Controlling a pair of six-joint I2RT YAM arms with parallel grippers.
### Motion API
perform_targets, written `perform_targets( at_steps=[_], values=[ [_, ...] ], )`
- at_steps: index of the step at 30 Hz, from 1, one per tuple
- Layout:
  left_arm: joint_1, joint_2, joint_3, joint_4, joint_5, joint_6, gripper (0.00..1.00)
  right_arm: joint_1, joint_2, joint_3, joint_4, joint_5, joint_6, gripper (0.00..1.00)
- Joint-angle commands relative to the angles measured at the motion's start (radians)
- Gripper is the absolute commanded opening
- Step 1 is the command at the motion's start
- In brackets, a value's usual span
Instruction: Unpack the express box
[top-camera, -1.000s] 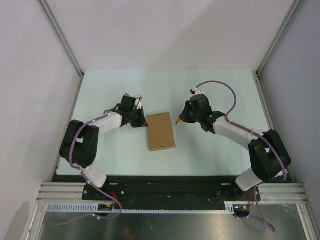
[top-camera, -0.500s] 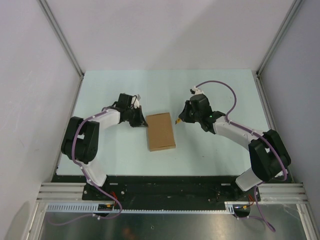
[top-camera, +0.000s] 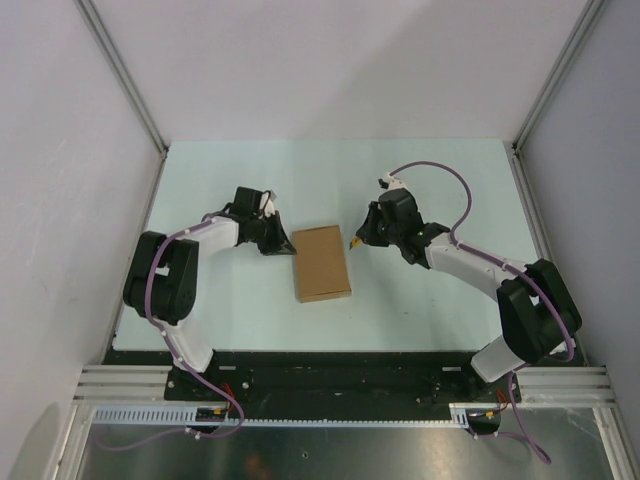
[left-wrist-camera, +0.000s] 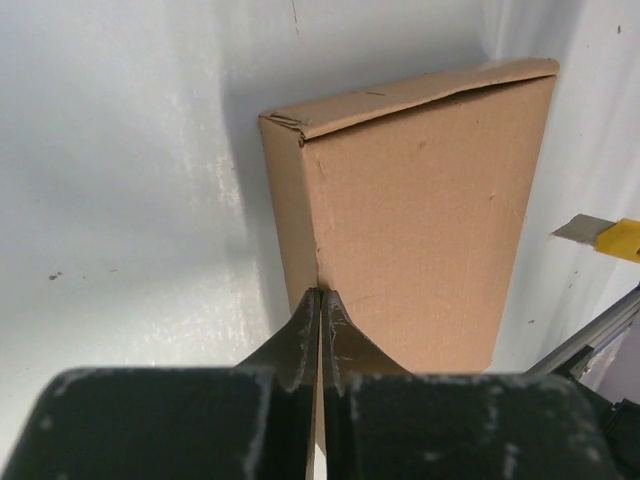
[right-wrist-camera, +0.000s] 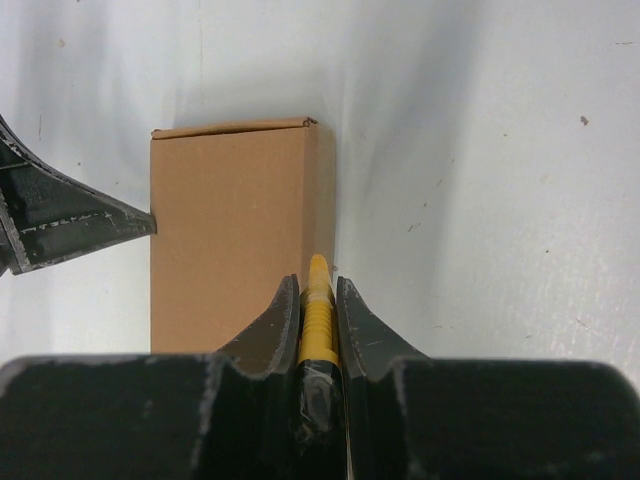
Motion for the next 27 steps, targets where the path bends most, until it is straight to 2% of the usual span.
perform_targets(
  at_steps=[1, 15, 27],
  values=[
    [0.006, 0.095, -0.075, -0.206, -0.169, 0.005, 0.00, 0.007, -0.013, 0.030, 0.028, 0.005, 0.001, 0.00],
    [-0.003, 0.089, -0.116, -0.208, -0.200, -0.104, 0.00, 0.008, -0.024, 0.032, 0.002, 0.001, -0.017, 0.00],
    [-0.084, 0.017, -0.093, -0.247, -0.412, -0.190, 0.00, 0.007, -0.043, 0.032, -0.029, 0.002, -0.035, 0.00]
  ],
)
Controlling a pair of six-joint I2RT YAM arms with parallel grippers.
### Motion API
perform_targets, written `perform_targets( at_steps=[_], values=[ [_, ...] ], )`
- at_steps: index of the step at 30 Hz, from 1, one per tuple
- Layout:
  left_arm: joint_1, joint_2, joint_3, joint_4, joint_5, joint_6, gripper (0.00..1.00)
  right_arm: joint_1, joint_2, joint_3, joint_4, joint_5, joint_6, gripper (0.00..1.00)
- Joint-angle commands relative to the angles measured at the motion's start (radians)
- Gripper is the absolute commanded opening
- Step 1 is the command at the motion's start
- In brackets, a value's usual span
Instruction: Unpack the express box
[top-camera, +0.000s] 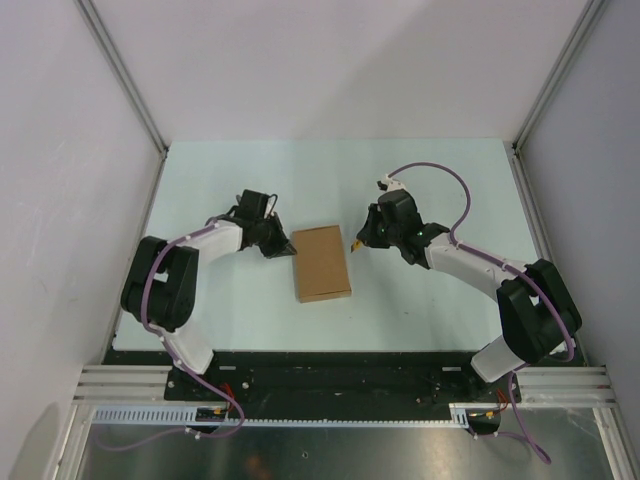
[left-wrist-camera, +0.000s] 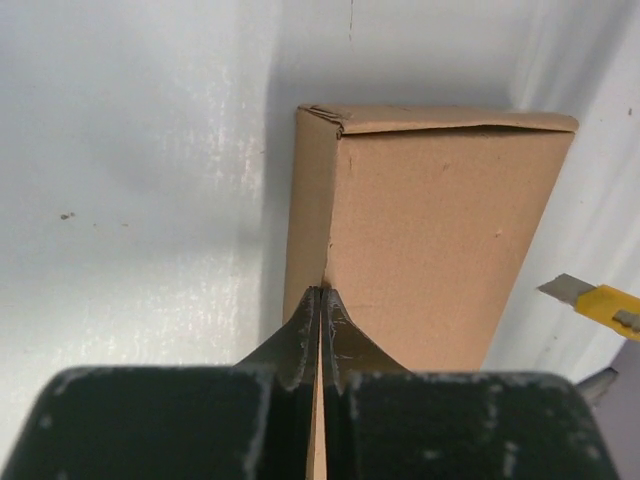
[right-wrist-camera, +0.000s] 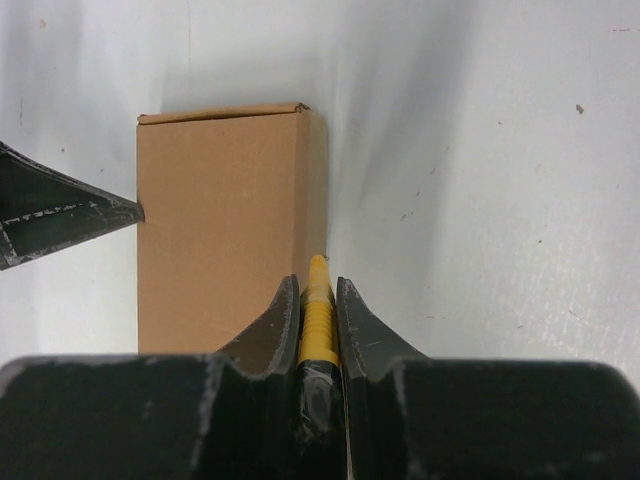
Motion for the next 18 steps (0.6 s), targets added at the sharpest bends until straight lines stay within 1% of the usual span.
perform_targets(
  at_steps=[1, 4, 13, 18],
  values=[
    [-0.037, 0.057, -0.063, -0.250, -0.273, 0.023, 0.00, 0.003, -0.044, 0.030, -0.004, 0.003, -0.022, 0.00],
    [-0.052, 0.057, -0.057, -0.264, -0.281, 0.027, 0.00, 0.003, -0.042, 0.030, 0.002, 0.000, -0.021, 0.00],
    [-0.108, 0.067, 0.016, -0.344, -0.456, 0.053, 0.00, 0.004, -0.041, 0.030, 0.013, 0.001, -0.014, 0.00],
    [-0.109, 0.078, 0.027, -0.367, -0.479, 0.067, 0.00, 0.008, -0.033, 0.030, 0.019, 0.001, -0.010, 0.00]
  ],
)
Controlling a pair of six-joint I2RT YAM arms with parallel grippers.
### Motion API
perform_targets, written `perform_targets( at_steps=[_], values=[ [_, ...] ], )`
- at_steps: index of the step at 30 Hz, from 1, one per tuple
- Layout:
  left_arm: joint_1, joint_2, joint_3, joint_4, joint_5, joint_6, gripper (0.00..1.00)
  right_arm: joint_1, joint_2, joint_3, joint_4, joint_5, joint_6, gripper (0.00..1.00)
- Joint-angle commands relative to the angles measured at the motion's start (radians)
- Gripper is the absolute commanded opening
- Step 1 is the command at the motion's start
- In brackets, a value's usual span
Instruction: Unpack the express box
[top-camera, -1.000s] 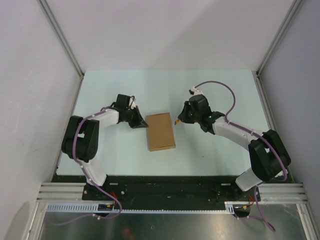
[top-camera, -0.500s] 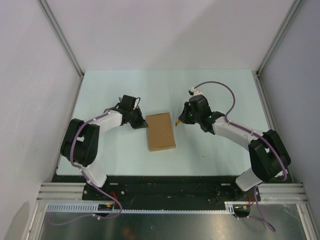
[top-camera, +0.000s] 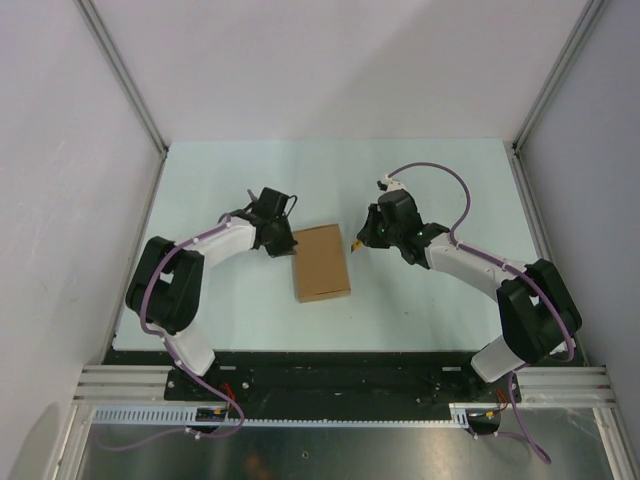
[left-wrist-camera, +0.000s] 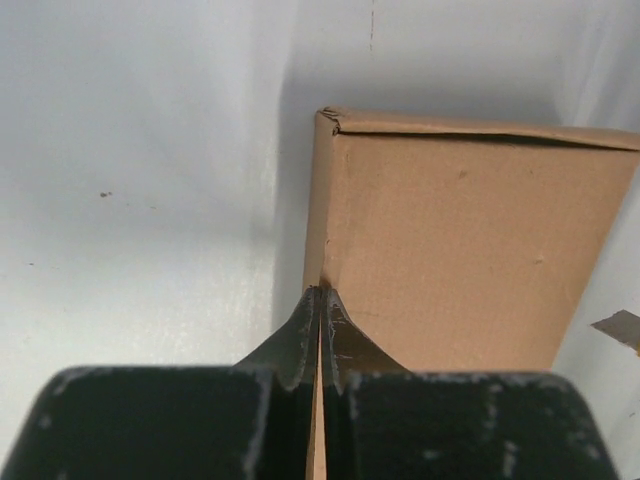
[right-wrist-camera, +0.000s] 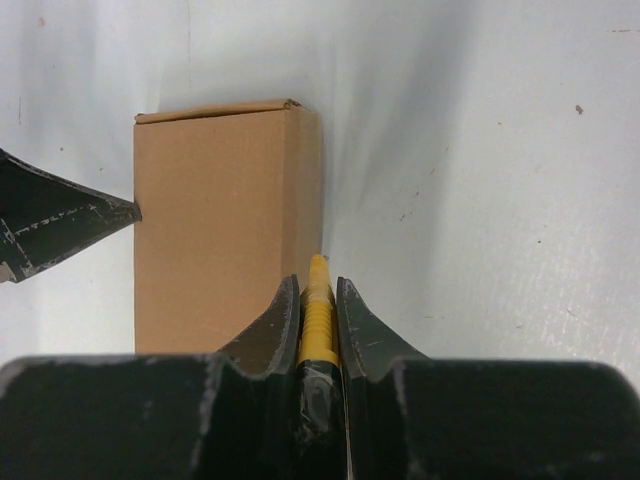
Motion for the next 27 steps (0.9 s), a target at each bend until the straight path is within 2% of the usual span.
perform_targets(
  at_steps=[1, 12, 18, 22, 27],
  values=[
    [0.012, 0.085, -0.052, -0.245, -0.194, 0.070, 0.00, 0.007, -0.030, 0.032, 0.025, 0.000, -0.004, 0.00],
    [0.018, 0.086, -0.035, -0.254, -0.183, 0.112, 0.00, 0.019, -0.016, 0.032, 0.051, -0.003, 0.007, 0.00],
    [0.019, 0.070, -0.027, -0.256, -0.186, 0.129, 0.00, 0.038, 0.019, 0.036, 0.102, -0.072, -0.022, 0.00],
    [0.032, 0.074, -0.033, -0.257, -0.182, 0.137, 0.00, 0.073, 0.068, 0.068, 0.151, -0.129, -0.056, 0.00],
    [0.061, 0.036, -0.056, -0.263, -0.186, 0.134, 0.00, 0.130, 0.099, 0.111, 0.160, -0.129, -0.113, 0.00]
  ],
)
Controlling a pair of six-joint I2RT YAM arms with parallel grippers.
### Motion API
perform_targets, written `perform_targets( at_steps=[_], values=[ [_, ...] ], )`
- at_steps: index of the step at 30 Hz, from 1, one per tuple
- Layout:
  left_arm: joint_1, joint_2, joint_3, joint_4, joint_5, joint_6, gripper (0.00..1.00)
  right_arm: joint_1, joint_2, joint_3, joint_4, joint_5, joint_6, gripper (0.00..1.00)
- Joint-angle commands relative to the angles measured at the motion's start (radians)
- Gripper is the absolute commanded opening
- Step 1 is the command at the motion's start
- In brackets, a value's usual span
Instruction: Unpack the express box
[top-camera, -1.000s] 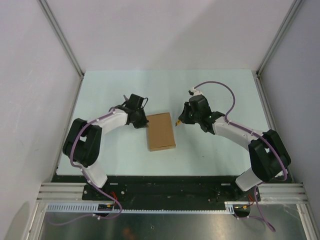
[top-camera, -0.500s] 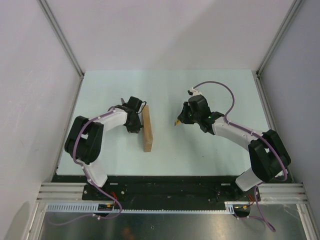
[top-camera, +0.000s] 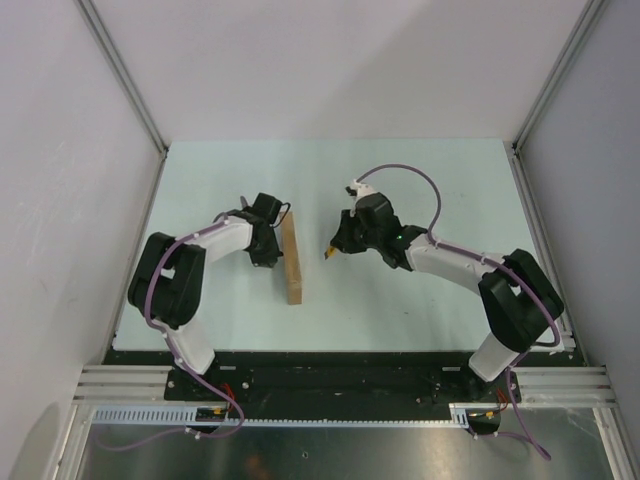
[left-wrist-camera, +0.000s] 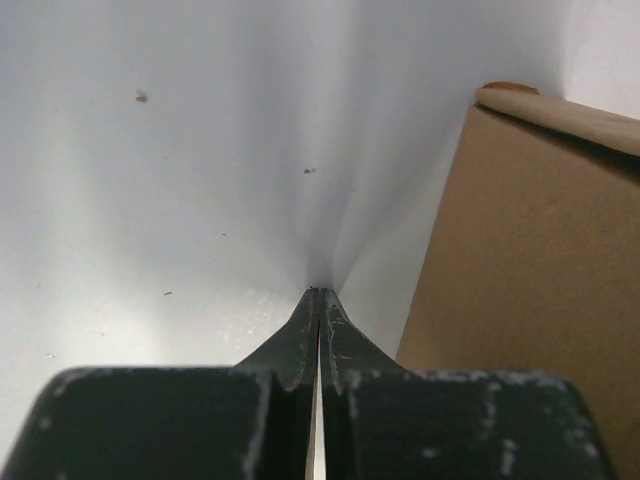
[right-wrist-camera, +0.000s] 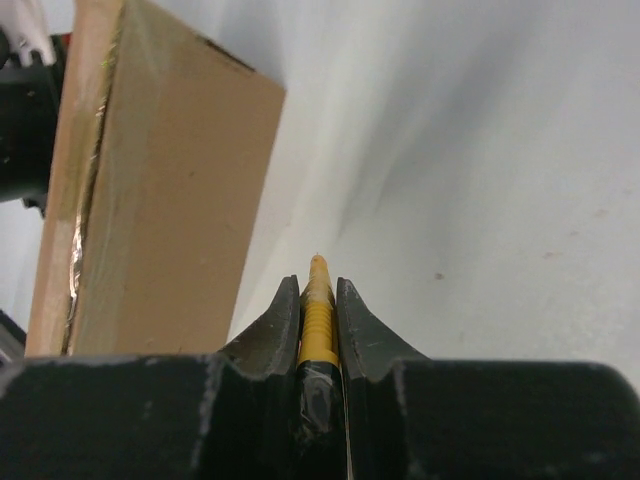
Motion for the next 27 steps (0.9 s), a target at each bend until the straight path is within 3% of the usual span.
perform_targets(
  at_steps=[1, 11, 14, 17, 18, 23, 27],
  values=[
    [0.028, -0.011, -0.057, -0.105, -0.047, 0.039, 0.00, 0.043, 0.012, 0.069, 0.071, -0.027, -0.071, 0.00],
    [0.105, -0.202, -0.007, -0.163, -0.024, 0.080, 0.00, 0.066, -0.012, 0.087, 0.067, -0.016, -0.120, 0.00],
    [0.107, -0.271, 0.051, -0.193, 0.020, 0.112, 0.06, 0.061, -0.047, 0.095, 0.024, -0.015, -0.164, 0.00],
    [0.108, -0.340, 0.100, -0.191, 0.084, 0.149, 0.24, 0.043, -0.104, 0.098, -0.032, -0.071, -0.220, 0.00],
    [0.108, -0.351, 0.110, -0.190, 0.130, 0.160, 0.38, 0.038, -0.116, 0.099, -0.061, -0.128, -0.241, 0.00],
    [0.110, -0.385, 0.147, -0.173, 0.278, 0.212, 0.53, 0.065, -0.208, 0.096, -0.118, -0.213, -0.398, 0.00],
    [0.108, -0.436, 0.130, -0.121, 0.342, 0.244, 0.72, 0.067, -0.258, 0.095, -0.124, -0.263, -0.433, 0.00]
  ],
)
